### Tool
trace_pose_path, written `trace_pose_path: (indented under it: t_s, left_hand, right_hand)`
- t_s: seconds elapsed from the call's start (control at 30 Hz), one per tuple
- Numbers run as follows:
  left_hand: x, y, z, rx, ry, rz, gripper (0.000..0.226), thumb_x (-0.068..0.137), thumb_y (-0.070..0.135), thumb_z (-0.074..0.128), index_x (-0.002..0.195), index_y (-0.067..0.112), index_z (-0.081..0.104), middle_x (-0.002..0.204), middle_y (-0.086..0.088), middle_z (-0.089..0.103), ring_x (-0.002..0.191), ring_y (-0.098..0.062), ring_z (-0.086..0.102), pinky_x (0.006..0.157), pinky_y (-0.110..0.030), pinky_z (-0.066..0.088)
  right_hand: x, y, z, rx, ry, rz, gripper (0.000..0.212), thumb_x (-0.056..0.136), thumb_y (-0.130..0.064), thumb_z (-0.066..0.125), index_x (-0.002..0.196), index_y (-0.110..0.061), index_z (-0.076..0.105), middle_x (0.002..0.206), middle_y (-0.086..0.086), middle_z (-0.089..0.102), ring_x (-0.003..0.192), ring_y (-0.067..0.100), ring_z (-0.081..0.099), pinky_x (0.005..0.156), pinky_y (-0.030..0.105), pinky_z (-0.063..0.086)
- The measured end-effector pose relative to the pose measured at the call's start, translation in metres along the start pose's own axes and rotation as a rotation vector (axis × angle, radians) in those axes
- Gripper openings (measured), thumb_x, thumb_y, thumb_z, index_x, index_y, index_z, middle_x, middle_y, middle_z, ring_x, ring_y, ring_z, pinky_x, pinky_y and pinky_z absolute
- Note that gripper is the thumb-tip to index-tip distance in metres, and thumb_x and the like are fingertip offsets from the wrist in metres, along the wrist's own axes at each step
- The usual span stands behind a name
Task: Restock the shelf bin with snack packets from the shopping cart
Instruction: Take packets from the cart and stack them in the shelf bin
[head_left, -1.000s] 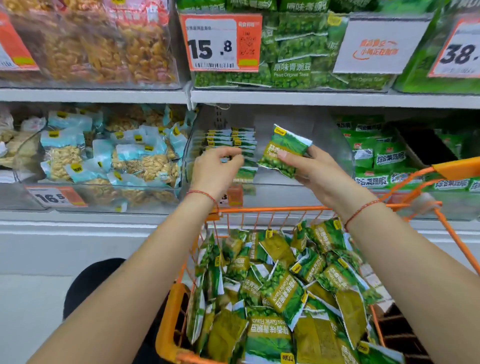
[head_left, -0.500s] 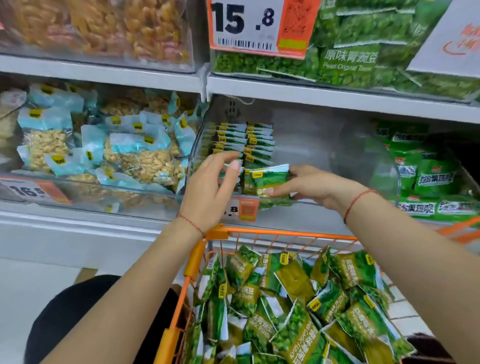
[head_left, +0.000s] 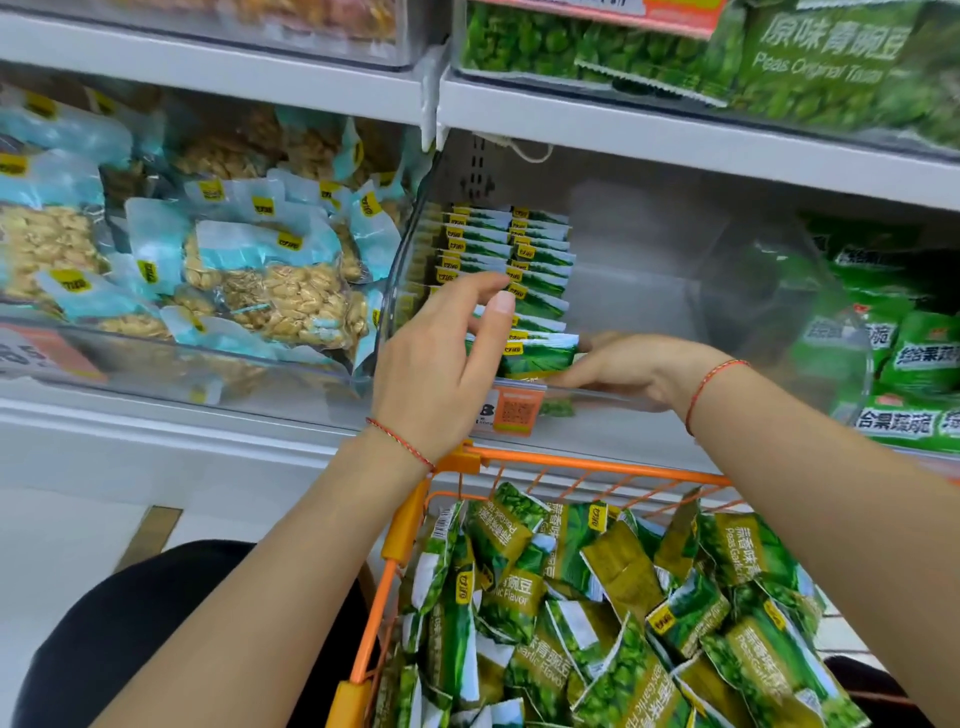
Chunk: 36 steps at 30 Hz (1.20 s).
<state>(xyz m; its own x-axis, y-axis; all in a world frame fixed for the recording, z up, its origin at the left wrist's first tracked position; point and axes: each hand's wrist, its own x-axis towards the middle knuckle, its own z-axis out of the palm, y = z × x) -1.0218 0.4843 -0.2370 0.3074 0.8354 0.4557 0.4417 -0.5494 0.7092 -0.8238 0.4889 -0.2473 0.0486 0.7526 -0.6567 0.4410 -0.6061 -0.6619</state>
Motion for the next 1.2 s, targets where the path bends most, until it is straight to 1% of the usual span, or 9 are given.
trace_pose_path:
  t_s: [0.1,0.2,0.3,0.47,0.6,0.77,0.97,1.13,1.2]
  left_hand:
    - [0.001,0.000,0.002,0.017,0.008,-0.006,0.039,0.099,0.041,0.031,0.123,0.023,0.057,0.106,0.018,0.057,0.090,0.006,0.048,0.070,-0.022,0.039]
    - [0.001,0.000,0.002,0.009,0.019,-0.012,0.039,0.099,0.040,0.031,0.122,0.023,0.058,0.105,0.019,0.055,0.090,0.007,0.048,0.069,-0.020,0.037]
    - [0.000,0.000,0.003,0.027,0.019,-0.005,0.041,0.099,0.044,0.029,0.123,0.024,0.057,0.106,0.020,0.055,0.091,0.007,0.048,0.070,-0.022,0.038]
    - [0.001,0.000,0.004,0.038,0.018,-0.004,0.043,0.098,0.045,0.028,0.122,0.024,0.057,0.105,0.022,0.053,0.091,0.008,0.047,0.069,-0.023,0.038]
    - [0.000,0.000,0.003,0.040,0.014,-0.005,0.040,0.099,0.043,0.031,0.122,0.023,0.058,0.109,0.016,0.058,0.092,0.007,0.048,0.069,-0.023,0.039]
    - [0.000,0.000,0.003,0.033,0.013,0.011,0.045,0.097,0.046,0.027,0.120,0.022,0.058,0.109,0.014,0.060,0.092,0.005,0.049,0.069,-0.024,0.041]
    - [0.000,0.001,0.003,0.048,0.006,0.023,0.045,0.097,0.046,0.027,0.120,0.023,0.058,0.102,0.023,0.051,0.089,0.005,0.049,0.067,-0.022,0.038]
    - [0.000,0.000,0.003,0.051,0.003,0.023,0.044,0.097,0.046,0.027,0.120,0.023,0.058,0.101,0.025,0.050,0.087,0.007,0.047,0.066,-0.022,0.038]
    - [0.001,0.000,0.003,0.062,0.002,0.023,0.044,0.097,0.046,0.027,0.120,0.023,0.058,0.100,0.024,0.050,0.087,0.007,0.047,0.066,-0.022,0.036]
  right_hand:
    - [-0.003,0.002,0.000,0.008,-0.002,-0.069,0.054,0.075,-0.011,0.078,0.125,-0.016,0.056,0.121,0.002,0.065,0.112,0.017,0.059,0.092,0.024,0.047]
    - [-0.004,0.004,0.001,-0.028,0.106,-0.145,0.074,0.064,-0.012,0.086,0.129,-0.015,0.051,0.120,0.005,0.064,0.109,0.020,0.060,0.097,0.033,0.048]
    - [-0.008,-0.001,0.002,-0.091,0.259,-0.204,0.062,0.071,-0.006,0.080,0.123,-0.015,0.048,0.107,0.006,0.063,0.099,0.022,0.060,0.087,0.031,0.050]
    - [-0.009,-0.008,0.006,-0.464,0.378,-0.167,0.063,0.074,-0.035,0.079,0.122,-0.013,0.045,0.103,0.000,0.055,0.089,0.019,0.051,0.071,0.024,0.038]
    - [-0.017,-0.008,0.007,-0.555,0.229,-0.110,0.035,0.083,-0.053,0.064,0.106,-0.028,0.056,0.102,-0.002,0.063,0.087,0.018,0.056,0.065,0.024,0.044]
    - [-0.013,-0.009,0.012,-0.599,0.217,-0.109,0.049,0.082,-0.057,0.060,0.116,-0.021,0.058,0.099,0.007,0.068,0.075,0.021,0.068,0.064,0.028,0.055]
    - [-0.017,-0.011,0.011,-0.564,0.298,-0.089,0.049,0.078,-0.054,0.067,0.111,-0.024,0.045,0.087,-0.004,0.058,0.061,0.014,0.066,0.045,0.022,0.048]
    - [-0.018,-0.011,0.010,-0.405,0.324,-0.222,0.037,0.076,-0.036,0.077,0.098,-0.026,0.049,0.087,-0.008,0.059,0.083,0.017,0.059,0.067,0.025,0.047]
    - [-0.018,-0.009,0.008,-0.310,0.279,-0.267,0.025,0.077,-0.025,0.077,0.091,-0.027,0.057,0.077,-0.014,0.059,0.083,0.014,0.057,0.063,0.020,0.042]
